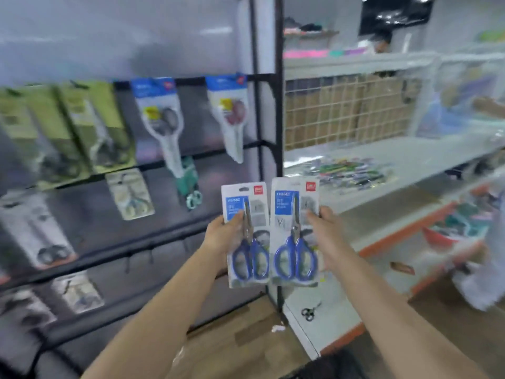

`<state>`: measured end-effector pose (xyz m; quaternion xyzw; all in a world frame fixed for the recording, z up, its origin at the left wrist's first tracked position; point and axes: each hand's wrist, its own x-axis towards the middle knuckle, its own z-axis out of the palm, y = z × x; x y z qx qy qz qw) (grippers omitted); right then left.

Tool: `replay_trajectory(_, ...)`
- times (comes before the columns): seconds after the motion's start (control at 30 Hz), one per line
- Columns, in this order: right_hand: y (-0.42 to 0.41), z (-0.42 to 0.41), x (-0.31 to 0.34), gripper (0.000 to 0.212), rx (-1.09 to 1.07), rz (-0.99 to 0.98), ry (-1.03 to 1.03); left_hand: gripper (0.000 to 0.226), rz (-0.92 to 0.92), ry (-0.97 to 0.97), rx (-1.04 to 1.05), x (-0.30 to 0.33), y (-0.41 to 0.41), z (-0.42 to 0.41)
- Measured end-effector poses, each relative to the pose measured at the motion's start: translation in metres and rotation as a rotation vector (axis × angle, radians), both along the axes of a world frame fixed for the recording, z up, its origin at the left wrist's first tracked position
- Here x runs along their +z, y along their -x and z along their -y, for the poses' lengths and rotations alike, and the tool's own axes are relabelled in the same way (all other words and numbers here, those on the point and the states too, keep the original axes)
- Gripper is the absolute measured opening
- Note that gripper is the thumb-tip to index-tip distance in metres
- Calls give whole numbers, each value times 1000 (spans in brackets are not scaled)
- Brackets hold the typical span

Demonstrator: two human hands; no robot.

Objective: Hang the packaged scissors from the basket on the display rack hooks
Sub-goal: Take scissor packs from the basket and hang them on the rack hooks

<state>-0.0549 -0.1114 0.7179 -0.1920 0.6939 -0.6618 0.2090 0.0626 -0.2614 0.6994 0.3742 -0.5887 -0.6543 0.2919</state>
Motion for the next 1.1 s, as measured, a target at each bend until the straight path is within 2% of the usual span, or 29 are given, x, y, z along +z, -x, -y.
replay_trajectory(0.1, -45, 27, -23, 15, 80, 20, -21, 19, 73, -34, 114, -22, -65, 20)
replay_trajectory(0.27, -107, 50, -116, 25, 187, 130, -238, 21, 112, -236, 280, -85, -160, 20)
replay_trajectory(0.4, -161, 55, -159, 20, 241, 251, -357, 26, 105, -376, 381, -132, -223, 21)
replay_trajectory(0.6, -219, 85, -156, 18, 317, 254, -404, 27, 111, -476, 431, -148, -288, 43)
replay_trajectory(0.77, -247, 125, -140, 20, 377, 146, -425, 18, 109, -417, 434, -137, -314, 68)
replay_trajectory(0.93, -271, 176, -126, 21, 425, 73, -376, 23, 88, -373, 453, -124, -328, 101)
replay_trajectory(1.1, -276, 223, -121, 23, 475, -5, -341, 17, 59, -322, 483, -117, -332, 133)
